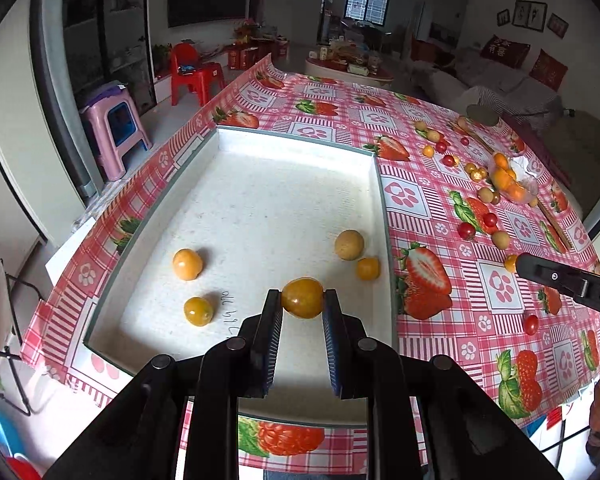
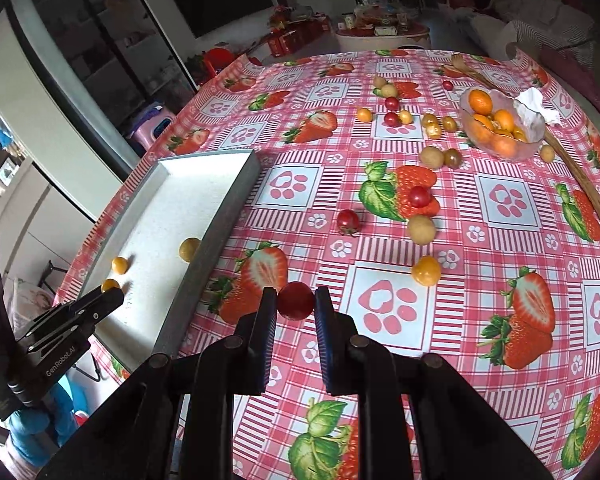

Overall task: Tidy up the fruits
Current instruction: 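Lower both tomatoes into the white tray and open both tools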

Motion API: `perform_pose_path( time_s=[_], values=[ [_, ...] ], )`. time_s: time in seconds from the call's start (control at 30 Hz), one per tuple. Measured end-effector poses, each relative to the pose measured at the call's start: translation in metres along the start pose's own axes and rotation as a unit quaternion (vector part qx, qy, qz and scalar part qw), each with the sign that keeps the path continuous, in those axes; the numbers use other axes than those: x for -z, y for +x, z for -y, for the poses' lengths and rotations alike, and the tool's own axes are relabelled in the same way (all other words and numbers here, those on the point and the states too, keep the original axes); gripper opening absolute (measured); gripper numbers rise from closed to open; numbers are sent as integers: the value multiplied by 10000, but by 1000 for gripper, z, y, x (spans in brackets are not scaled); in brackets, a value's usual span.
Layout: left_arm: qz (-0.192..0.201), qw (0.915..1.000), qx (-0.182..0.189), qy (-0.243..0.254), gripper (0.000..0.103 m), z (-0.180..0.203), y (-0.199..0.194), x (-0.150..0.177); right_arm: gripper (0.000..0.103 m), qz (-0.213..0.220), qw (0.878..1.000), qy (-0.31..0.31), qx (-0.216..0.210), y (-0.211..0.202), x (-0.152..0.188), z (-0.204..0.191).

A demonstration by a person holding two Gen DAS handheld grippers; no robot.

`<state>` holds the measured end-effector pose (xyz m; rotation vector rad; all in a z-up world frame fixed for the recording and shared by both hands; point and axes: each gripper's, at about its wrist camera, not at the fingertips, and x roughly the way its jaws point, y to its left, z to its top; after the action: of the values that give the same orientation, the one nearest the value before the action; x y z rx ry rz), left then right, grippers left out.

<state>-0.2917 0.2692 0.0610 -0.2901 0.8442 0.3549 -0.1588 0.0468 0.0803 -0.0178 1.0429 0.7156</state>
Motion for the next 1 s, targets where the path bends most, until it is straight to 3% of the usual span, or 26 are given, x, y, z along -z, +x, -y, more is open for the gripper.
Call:
perform_pose_path(
  time_s=[0.2,0.43,0.7,1.0],
  values=[
    [45,9988,-373,-321,22,-48,-1,2,21,-171,9986,-433,-239,22,-9,-54],
    [-224,9956,-760,-491,22,-82,17,6,21,-450,9940,-882,-466,52,-8,-108],
    [-490,9939,-925,-349,22,-88,33,10,21,-838,9875,-1266,-424,90,1,-142],
    [-642,9934,-935,-158,22,-82,38,7,21,-1195,9810,-1519,-190,124,15,-153]
  ],
)
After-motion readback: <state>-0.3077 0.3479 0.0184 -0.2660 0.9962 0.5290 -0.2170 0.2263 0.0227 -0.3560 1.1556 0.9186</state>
